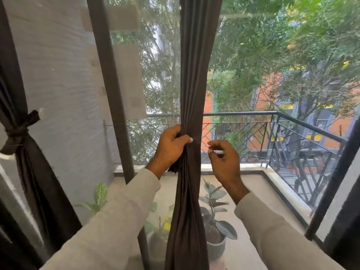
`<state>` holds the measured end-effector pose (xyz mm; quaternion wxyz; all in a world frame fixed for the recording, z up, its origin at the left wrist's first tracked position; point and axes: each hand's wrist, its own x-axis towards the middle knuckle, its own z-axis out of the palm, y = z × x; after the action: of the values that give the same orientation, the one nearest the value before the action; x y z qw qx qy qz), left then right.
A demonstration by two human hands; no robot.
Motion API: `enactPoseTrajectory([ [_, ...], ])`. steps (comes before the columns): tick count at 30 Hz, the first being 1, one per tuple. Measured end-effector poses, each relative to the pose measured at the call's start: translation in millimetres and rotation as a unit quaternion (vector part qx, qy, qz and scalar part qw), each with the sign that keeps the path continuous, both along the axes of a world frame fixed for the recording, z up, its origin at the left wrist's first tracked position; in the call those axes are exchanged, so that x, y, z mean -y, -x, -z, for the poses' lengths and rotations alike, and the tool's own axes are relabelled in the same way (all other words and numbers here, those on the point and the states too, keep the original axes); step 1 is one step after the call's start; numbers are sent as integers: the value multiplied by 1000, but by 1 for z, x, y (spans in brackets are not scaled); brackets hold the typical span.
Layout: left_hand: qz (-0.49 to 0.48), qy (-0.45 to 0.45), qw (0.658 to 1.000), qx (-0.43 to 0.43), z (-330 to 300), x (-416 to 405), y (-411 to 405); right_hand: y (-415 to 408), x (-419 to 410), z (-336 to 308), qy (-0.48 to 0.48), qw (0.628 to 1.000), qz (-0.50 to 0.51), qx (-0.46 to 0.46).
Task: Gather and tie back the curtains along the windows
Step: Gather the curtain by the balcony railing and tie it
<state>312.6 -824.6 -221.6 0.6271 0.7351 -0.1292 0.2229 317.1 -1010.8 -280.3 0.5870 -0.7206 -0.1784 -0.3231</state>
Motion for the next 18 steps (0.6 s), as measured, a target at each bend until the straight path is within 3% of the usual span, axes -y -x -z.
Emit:
enactPoseTrajectory([
  [4,56,81,994,-38,-9,-4,10,-11,1,-11,22,994,-36,-101],
  [8,84,93,990,-71,-17,-12,14,-10,-8,-16,-8,978,-131,-162],
  [14,153,233,946,-164,-7,-34,10,-10,-11,-10,-11,958,-219,-184],
  [18,153,233,947,-158,-6,-42,10,-13,-5,-10,-49,956,-222,-185],
])
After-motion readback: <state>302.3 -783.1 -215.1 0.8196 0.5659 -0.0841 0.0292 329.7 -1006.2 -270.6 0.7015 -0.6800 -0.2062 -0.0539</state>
